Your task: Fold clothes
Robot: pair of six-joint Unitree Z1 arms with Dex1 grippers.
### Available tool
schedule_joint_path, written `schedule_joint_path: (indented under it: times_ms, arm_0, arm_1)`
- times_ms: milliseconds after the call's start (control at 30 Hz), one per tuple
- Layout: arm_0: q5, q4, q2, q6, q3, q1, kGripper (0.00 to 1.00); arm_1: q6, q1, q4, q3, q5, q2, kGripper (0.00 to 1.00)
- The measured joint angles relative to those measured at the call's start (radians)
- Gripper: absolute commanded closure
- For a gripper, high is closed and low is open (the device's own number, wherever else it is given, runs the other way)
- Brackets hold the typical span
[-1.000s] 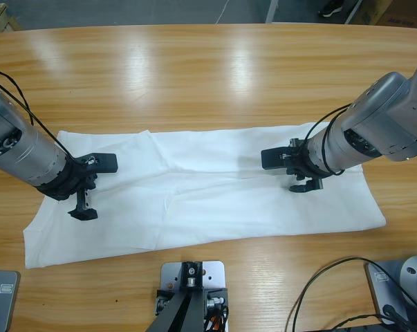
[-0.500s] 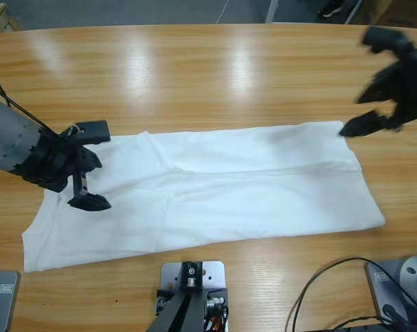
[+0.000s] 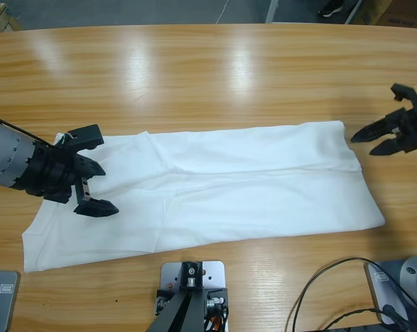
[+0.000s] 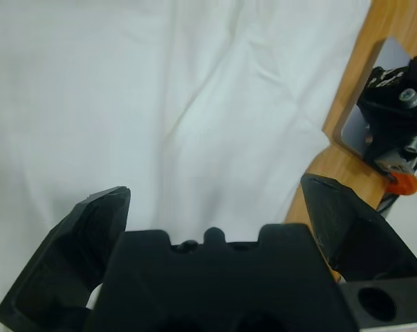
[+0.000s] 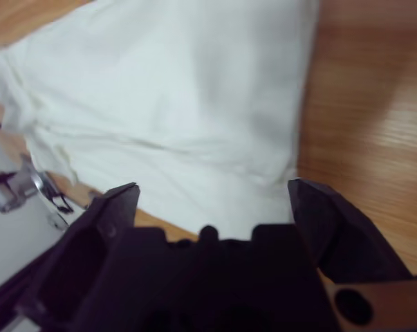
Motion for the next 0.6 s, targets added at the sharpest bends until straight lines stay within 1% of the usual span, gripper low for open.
schedule_joint_path:
  times_ms: [100, 167, 333, 467, 600]
  arm_0:
    - [0.0, -0.01, -0.002, 0.0, 0.011, 0.011, 0.032]
    - [0.0, -0.012, -0.002, 0.0, 0.013, 0.026, 0.032]
    - [0.0, -0.012, -0.002, 0.0, 0.013, 0.058, 0.032]
    - [0.0, -0.012, -0.006, 0.0, 0.015, 0.061, 0.032]
    - [0.0, -0.012, -0.036, -0.004, 0.034, 0.061, 0.032]
  arm_1:
    - [0.077, -0.012, -0.123, 0.092, -0.019, 0.003, 0.087]
    - [0.109, -0.015, -0.161, 0.122, -0.036, 0.003, 0.091]
    - [0.131, -0.015, -0.18, 0.142, -0.042, 0.003, 0.11]
    - [0.133, -0.015, -0.19, 0.147, -0.041, 0.01, 0.11]
    - [0.133, -0.017, -0.195, 0.146, -0.015, 0.031, 0.107]
